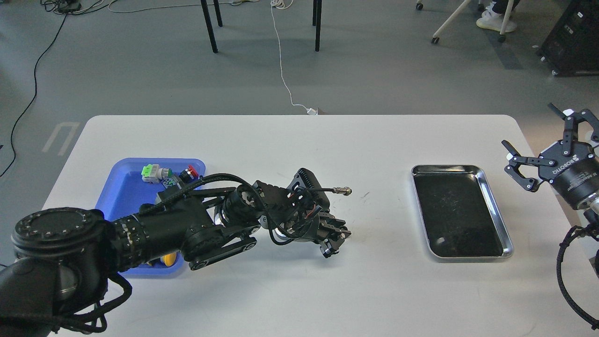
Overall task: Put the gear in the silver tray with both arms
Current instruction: 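Carry the gear to the table center and release it there, then raise the left arm away and bring the right gripper toward the gear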
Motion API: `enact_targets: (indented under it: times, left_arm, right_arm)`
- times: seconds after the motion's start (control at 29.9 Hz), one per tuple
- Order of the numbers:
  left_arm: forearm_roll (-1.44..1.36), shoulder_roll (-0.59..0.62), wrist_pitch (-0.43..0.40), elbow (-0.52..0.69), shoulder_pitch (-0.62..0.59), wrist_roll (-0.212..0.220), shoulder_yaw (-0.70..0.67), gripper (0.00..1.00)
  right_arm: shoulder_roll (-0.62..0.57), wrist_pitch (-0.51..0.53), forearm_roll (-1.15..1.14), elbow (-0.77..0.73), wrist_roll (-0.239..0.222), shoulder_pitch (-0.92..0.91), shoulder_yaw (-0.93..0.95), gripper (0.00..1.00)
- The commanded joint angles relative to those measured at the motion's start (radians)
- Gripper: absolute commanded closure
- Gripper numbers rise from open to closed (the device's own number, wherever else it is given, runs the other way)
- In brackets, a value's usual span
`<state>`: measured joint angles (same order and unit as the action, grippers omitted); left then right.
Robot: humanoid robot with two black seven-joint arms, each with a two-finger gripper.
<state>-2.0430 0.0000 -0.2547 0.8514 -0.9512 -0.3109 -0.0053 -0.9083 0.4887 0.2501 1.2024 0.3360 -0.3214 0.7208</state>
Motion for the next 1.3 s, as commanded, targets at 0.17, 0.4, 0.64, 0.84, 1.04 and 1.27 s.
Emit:
enact_targets:
  times: [0.17, 0.4, 0.64, 0.84, 1.04, 1.27]
  left_arm:
    - [0.006, 0.000, 0.000, 0.009, -0.003, 0.000, -0.008, 0.63]
    - [0.087, 0.011, 0.021, 0.041, -0.009, -0.005, -0.019, 0.49]
    - [0.426, 0.078, 0.043, 0.055, -0.021, -0.011, -0.146, 0.29]
    - [0.899, 0.181, 0.025, 0.048, -0.032, -0.010, -0.265, 0.22]
    - [1.456, 0.320, -0.017, 0.043, -0.029, -0.005, -0.323, 0.12]
    - [1.880, 0.451, -0.041, 0.043, 0.001, -0.013, -0.478, 0.03]
  right_arm:
    - [0.000, 0.000, 0.000, 0.000, -0.002, -0.007, -0.001, 0.01]
    - [-0.010, 0.000, -0.005, 0.040, -0.002, -0.028, 0.000, 0.01]
    - [-0.041, 0.000, -0.081, 0.040, -0.002, -0.157, -0.030, 0.01]
    - [-0.060, 0.000, -0.268, 0.035, -0.002, -0.341, -0.141, 0.01]
    - [-0.049, -0.024, -0.339, 0.022, -0.002, -0.615, -0.389, 0.01]
    - [0.064, -0.074, -0.538, 0.028, 0.034, -1.046, -0.802, 0.04]
